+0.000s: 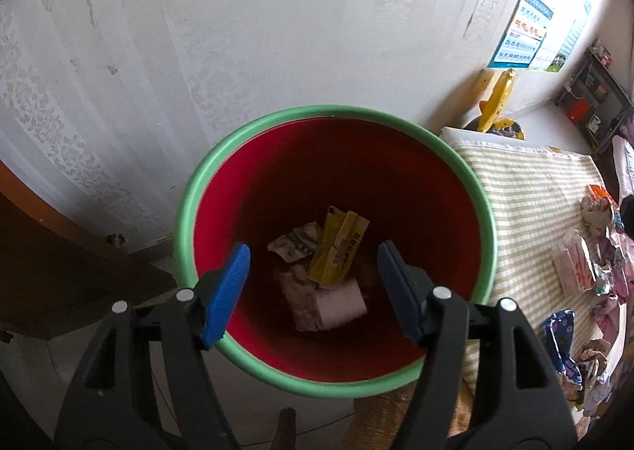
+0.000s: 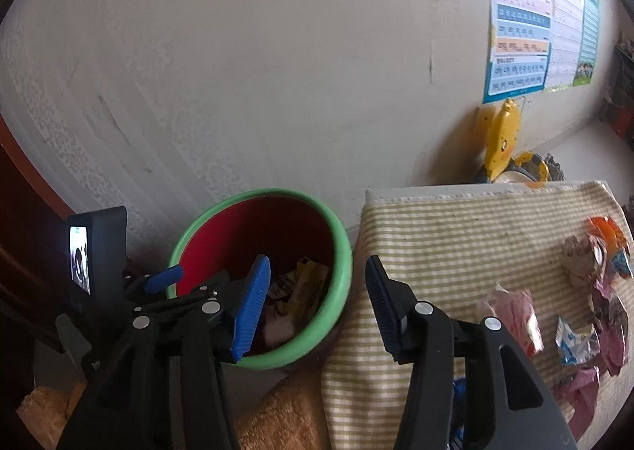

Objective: Collect trash
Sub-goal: 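Release the pink bag and white carton into the red bin with both tools, then grasp the blue Oreo wrapper with the left tool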

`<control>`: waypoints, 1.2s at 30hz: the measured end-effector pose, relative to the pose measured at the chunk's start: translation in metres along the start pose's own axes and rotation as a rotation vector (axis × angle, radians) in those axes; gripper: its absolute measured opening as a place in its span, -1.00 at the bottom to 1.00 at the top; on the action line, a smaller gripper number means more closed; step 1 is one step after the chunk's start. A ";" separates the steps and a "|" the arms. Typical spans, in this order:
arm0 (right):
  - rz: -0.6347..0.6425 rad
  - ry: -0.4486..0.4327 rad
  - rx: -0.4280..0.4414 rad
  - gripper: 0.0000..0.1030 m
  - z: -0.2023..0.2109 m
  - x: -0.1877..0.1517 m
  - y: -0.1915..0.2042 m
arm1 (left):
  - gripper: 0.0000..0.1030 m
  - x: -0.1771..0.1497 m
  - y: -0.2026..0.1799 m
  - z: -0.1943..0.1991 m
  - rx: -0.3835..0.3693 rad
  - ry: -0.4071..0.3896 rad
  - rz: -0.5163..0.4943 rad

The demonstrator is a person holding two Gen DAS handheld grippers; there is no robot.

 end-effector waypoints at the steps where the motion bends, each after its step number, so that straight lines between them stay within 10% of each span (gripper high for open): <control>1: -0.007 0.000 -0.003 -0.06 0.003 -0.003 -0.004 | 0.25 -0.001 -0.003 0.001 -0.003 0.000 -0.006; 14: -0.203 0.012 -0.268 0.04 0.076 -0.085 -0.133 | 0.25 -0.036 -0.102 0.028 -0.154 0.038 -0.174; 22: -0.411 0.001 -0.360 0.04 0.116 -0.150 -0.198 | 0.25 -0.126 -0.205 0.035 -0.357 0.268 -0.338; 36: -0.497 -0.043 -0.312 0.05 0.130 -0.171 -0.208 | 0.04 -0.167 -0.247 -0.017 -0.263 0.415 -0.331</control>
Point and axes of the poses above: each gripper's, at about its wrist camera, not at the fingertips, and z roughly against the way its jaws point, y to its left, x to its top, the point moved 8 cm from there along -z, roughly the way its jaws point, and after that the axes turned 8 degrees about z, right-handed, at the moved point
